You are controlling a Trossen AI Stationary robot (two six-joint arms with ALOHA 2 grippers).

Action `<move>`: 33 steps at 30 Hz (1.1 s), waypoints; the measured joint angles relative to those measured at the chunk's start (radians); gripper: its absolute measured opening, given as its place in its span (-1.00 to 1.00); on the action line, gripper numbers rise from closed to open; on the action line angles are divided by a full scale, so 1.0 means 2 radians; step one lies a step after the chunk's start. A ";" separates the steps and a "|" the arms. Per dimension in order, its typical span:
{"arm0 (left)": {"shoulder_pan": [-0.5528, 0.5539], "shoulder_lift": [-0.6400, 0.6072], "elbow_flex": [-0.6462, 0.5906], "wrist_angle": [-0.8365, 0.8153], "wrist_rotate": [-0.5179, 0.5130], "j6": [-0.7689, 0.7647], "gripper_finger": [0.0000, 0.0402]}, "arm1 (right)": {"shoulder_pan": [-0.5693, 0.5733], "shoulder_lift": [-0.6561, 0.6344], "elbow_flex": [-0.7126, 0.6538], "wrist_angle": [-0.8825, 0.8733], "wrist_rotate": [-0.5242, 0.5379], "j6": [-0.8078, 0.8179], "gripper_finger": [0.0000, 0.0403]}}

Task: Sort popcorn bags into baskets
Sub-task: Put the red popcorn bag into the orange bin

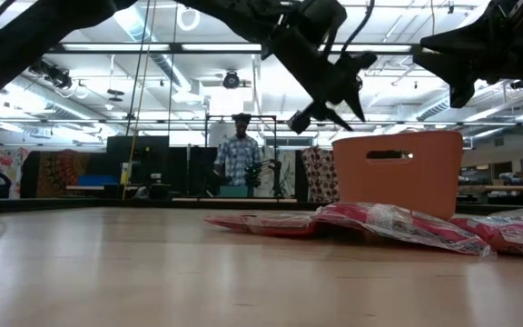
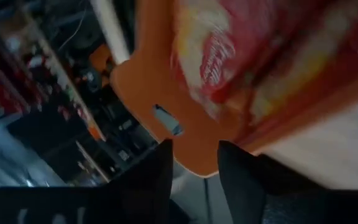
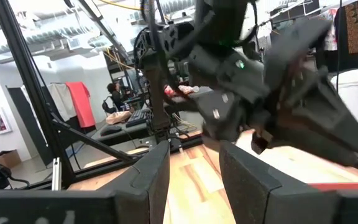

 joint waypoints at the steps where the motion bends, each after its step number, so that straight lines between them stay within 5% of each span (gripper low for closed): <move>1: -0.003 -0.002 0.000 0.004 0.000 -0.023 -0.34 | 0.000 0.000 0.000 0.000 0.000 0.000 -0.29; 6: -0.023 -0.017 0.000 -0.007 0.008 -0.150 -0.35 | 0.000 0.000 0.000 0.000 0.000 0.000 -0.29; 14: -0.069 -0.038 0.001 -0.133 0.101 -0.349 -0.40 | 0.000 0.001 0.000 0.000 0.000 0.000 -0.29; 24: -0.135 -0.029 0.000 -0.222 0.168 -0.677 -0.40 | 0.000 0.001 0.000 0.000 0.000 0.000 -0.29; 29: -0.174 -0.011 0.001 -0.247 0.157 -0.682 -0.40 | 0.000 0.001 0.000 -0.001 0.000 0.000 -0.29; 33: -0.206 0.002 0.000 -0.259 0.084 -0.621 -0.40 | 0.000 0.001 0.000 -0.001 0.001 0.000 -0.29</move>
